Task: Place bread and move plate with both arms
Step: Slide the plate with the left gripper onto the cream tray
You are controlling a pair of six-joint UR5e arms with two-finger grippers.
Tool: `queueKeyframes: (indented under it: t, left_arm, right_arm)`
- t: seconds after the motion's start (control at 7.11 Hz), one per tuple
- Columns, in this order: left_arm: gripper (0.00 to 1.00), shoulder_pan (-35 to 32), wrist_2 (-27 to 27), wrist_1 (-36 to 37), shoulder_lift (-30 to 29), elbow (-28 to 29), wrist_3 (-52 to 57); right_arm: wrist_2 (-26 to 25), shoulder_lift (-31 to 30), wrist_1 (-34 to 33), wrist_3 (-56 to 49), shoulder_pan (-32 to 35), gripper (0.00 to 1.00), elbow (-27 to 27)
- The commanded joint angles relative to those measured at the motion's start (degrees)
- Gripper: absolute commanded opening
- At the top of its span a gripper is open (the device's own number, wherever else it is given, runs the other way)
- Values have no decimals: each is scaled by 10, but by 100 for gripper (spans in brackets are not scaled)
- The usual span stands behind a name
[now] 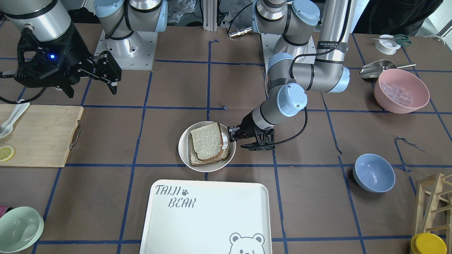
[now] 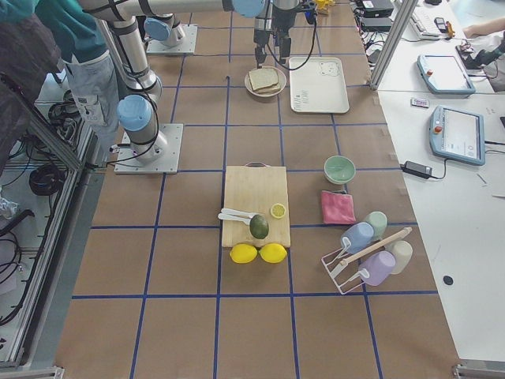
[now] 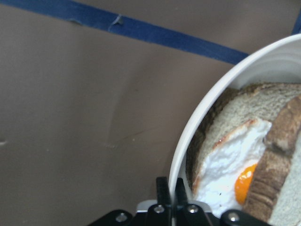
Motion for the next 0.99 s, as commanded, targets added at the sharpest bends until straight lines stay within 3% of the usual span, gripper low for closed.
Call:
queueKeyframes:
  t: [0.0,0.42,0.84]
  left_arm:
    - [0,28,-55,6,4,6,-13]
    - [0,29,-41,-54,-54,159,-32]
    - [0,30,-30,-94,-166,323,-34]
  right_arm:
    - [0,0,0,0,0,100,0]
    - [0,0,0,0,0,100,0]
    - [0,0,0,1,0,100,0]
